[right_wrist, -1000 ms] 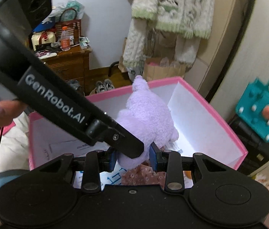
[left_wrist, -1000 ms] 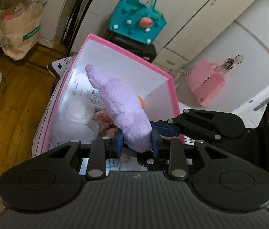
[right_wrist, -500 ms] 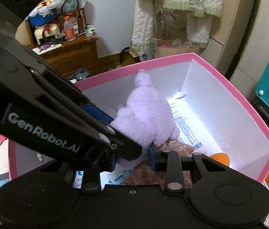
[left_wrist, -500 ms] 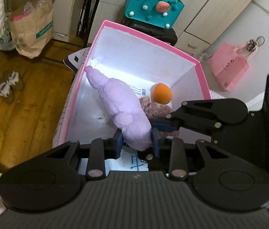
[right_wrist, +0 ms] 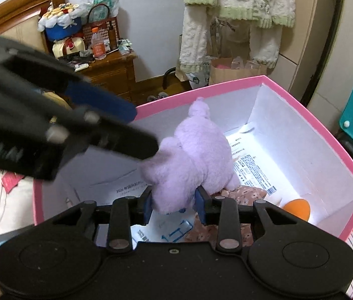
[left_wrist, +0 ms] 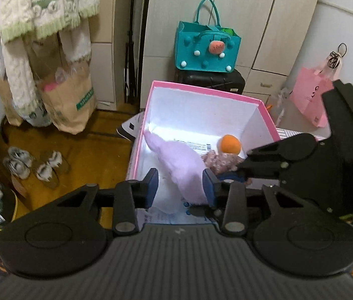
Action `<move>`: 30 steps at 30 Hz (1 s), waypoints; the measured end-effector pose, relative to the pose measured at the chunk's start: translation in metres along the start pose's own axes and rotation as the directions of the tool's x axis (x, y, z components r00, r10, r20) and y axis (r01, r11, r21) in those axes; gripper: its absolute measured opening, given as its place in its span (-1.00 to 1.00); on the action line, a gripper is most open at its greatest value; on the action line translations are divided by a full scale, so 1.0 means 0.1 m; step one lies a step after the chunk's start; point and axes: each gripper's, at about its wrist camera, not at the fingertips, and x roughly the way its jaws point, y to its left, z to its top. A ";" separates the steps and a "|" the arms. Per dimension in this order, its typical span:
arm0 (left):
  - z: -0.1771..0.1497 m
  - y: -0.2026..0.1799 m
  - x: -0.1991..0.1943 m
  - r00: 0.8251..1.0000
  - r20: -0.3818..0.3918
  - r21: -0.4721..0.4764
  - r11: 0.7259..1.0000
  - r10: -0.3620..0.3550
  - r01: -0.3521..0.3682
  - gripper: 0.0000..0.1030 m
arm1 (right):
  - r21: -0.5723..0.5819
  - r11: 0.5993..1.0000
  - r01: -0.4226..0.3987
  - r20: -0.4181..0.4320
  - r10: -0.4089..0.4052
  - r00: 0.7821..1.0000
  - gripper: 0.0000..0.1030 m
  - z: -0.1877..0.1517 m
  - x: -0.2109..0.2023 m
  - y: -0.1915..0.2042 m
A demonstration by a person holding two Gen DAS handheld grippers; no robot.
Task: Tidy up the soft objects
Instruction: 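Lower the lilac plush into the box and open both grippers, then withdraw both grippers from the pink box toward the green sponge and pink puff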
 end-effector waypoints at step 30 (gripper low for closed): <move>-0.19 -0.50 -0.39 0.997 0.012 0.186 0.979 0.076 -0.077 -0.54 | 0.161 0.985 0.053 0.145 -0.076 0.986 -0.08 -0.75 -1.61 0.18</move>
